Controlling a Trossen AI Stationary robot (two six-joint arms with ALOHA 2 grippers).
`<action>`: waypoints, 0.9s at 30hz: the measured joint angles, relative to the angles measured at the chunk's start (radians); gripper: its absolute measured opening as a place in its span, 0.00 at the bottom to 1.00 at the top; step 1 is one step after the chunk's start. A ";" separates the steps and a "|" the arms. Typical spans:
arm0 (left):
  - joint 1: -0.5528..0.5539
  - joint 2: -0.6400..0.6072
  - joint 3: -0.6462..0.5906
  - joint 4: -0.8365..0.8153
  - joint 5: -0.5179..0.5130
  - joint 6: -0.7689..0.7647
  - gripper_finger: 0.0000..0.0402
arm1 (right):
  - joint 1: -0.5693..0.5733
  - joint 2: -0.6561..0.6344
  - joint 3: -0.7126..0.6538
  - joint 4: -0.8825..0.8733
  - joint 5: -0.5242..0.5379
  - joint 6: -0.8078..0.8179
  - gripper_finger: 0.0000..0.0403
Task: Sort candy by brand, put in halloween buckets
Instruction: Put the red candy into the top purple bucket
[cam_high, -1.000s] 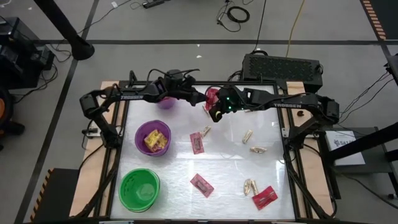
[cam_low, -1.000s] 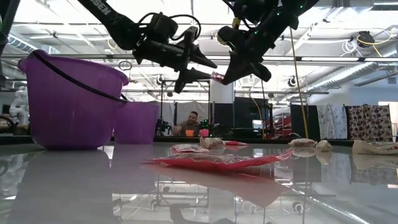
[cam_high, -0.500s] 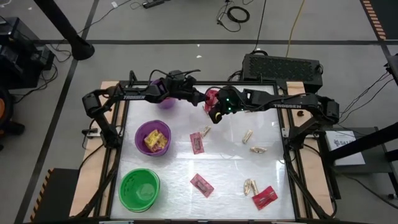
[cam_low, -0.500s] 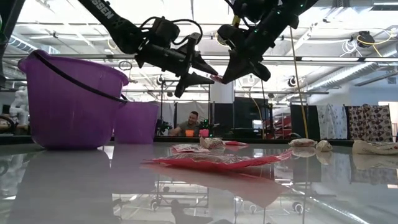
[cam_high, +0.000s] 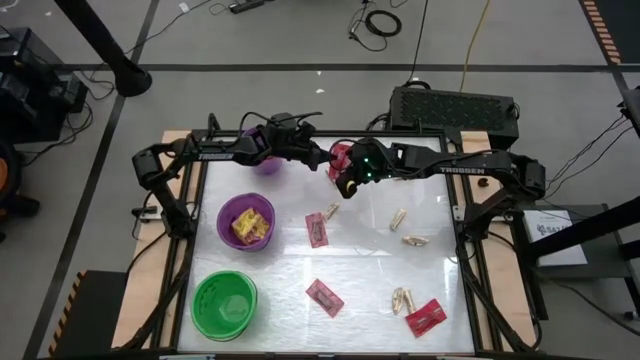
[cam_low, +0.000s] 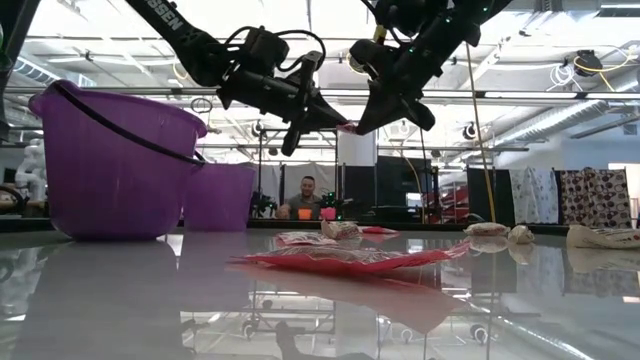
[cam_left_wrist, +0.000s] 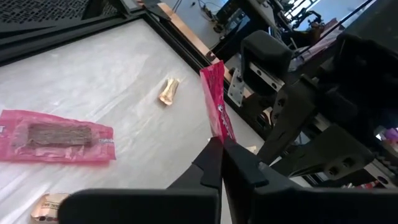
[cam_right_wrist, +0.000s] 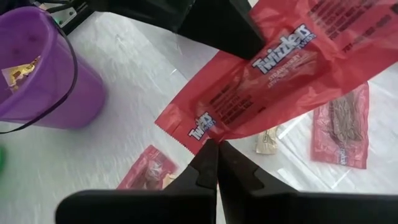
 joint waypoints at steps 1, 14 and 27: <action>0.000 0.000 0.000 0.000 0.001 0.000 0.02 | 0.000 0.000 0.000 0.000 0.000 -0.007 0.00; 0.016 -0.015 0.000 -0.015 0.046 0.010 0.02 | -0.006 -0.041 0.000 -0.049 0.006 -0.059 0.18; 0.055 -0.293 0.001 -0.411 -0.181 0.440 0.01 | -0.032 -0.155 0.000 -0.179 0.007 -0.004 0.42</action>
